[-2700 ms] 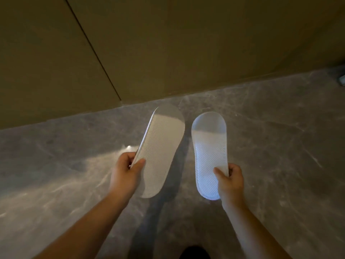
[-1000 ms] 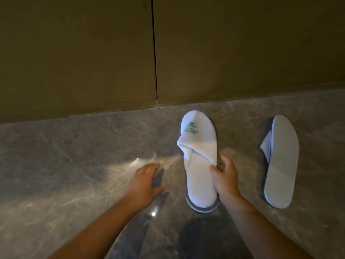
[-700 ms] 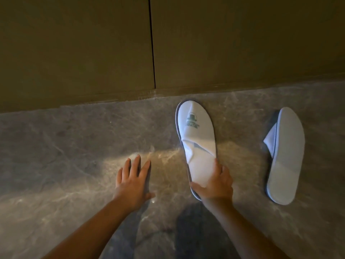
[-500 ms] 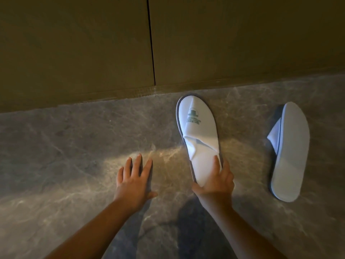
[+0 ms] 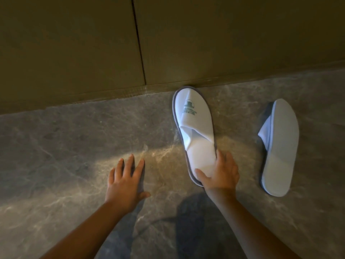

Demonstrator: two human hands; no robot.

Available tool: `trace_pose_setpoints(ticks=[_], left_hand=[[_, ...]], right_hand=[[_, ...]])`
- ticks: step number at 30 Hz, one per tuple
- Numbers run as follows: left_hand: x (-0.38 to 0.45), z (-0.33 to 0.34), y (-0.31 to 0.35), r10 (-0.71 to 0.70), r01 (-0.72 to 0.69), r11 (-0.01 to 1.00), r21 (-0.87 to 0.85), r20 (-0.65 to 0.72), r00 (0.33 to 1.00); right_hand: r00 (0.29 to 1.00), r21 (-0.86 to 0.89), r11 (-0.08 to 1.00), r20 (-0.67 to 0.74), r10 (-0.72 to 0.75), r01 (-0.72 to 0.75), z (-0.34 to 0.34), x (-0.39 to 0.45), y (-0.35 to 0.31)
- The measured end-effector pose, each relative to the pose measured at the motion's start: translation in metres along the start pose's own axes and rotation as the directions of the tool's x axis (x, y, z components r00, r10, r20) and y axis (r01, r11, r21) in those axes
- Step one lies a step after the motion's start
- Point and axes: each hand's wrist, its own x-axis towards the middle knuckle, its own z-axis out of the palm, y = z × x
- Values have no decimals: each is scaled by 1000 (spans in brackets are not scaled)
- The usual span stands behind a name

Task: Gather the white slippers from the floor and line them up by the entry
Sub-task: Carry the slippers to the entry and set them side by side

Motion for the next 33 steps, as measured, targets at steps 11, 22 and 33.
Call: trace_pose_setpoints(ticks=[11, 22, 33], left_hand=[[2, -14, 57, 83, -103, 955, -277, -86, 993], [-5, -58, 145, 124, -240, 737, -632, -223, 967], [-16, -72, 112, -83, 105, 30, -994, 102, 991]], right_hand=[[883, 72, 896, -153, 445, -439, -40, 19, 109], [941, 722, 691, -230, 246, -4, -79, -12, 72], [991, 878, 475, 103, -88, -50, -69, -47, -13]])
